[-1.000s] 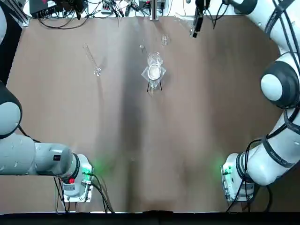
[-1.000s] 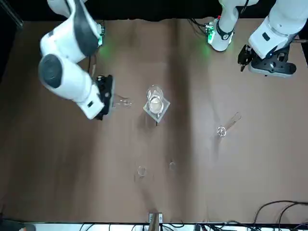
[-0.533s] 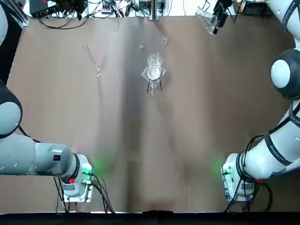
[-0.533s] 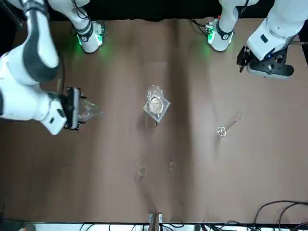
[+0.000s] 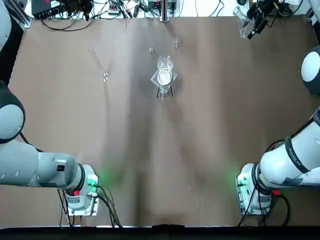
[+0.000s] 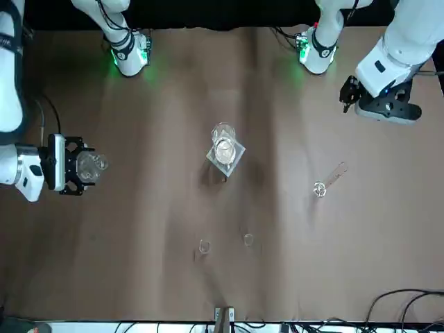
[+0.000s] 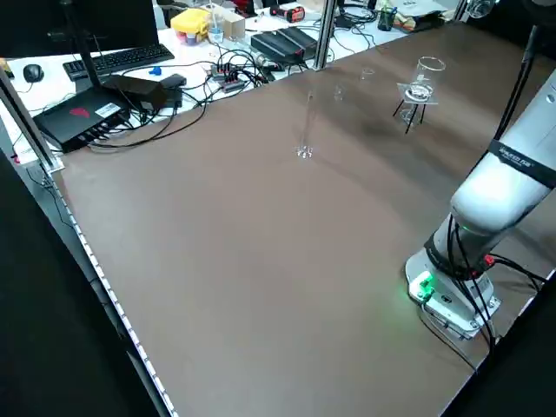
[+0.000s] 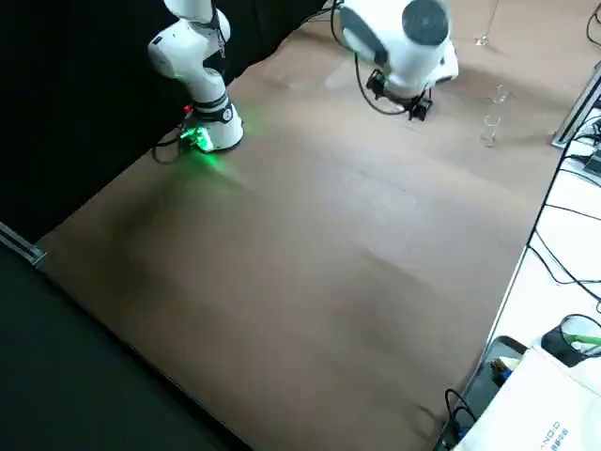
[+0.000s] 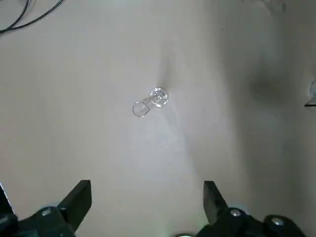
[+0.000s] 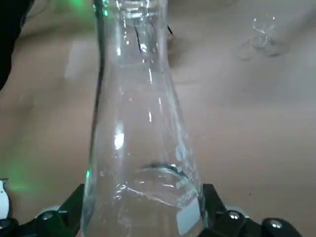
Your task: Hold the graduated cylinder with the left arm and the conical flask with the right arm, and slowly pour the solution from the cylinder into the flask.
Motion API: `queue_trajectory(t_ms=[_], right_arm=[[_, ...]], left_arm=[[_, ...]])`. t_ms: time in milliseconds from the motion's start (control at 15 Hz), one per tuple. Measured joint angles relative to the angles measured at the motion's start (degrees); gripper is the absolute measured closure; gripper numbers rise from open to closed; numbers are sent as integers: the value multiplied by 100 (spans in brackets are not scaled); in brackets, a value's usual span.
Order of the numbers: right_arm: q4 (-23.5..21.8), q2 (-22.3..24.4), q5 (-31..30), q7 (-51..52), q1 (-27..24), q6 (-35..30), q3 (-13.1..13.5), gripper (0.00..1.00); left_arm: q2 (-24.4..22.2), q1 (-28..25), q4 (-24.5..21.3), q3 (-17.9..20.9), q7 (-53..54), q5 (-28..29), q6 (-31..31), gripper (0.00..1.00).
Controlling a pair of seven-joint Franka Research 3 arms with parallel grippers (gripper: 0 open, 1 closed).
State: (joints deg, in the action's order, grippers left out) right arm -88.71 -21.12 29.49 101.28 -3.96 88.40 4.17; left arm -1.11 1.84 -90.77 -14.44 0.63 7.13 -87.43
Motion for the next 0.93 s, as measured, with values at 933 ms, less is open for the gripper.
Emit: queue_trajectory(t_ms=[933], right_arm=[[-158, -1649, 1114, 2746, -1562, 64, -2, 4]], left_arm=[[272, -26, -6, 29, 2, -22, -343, 0]])
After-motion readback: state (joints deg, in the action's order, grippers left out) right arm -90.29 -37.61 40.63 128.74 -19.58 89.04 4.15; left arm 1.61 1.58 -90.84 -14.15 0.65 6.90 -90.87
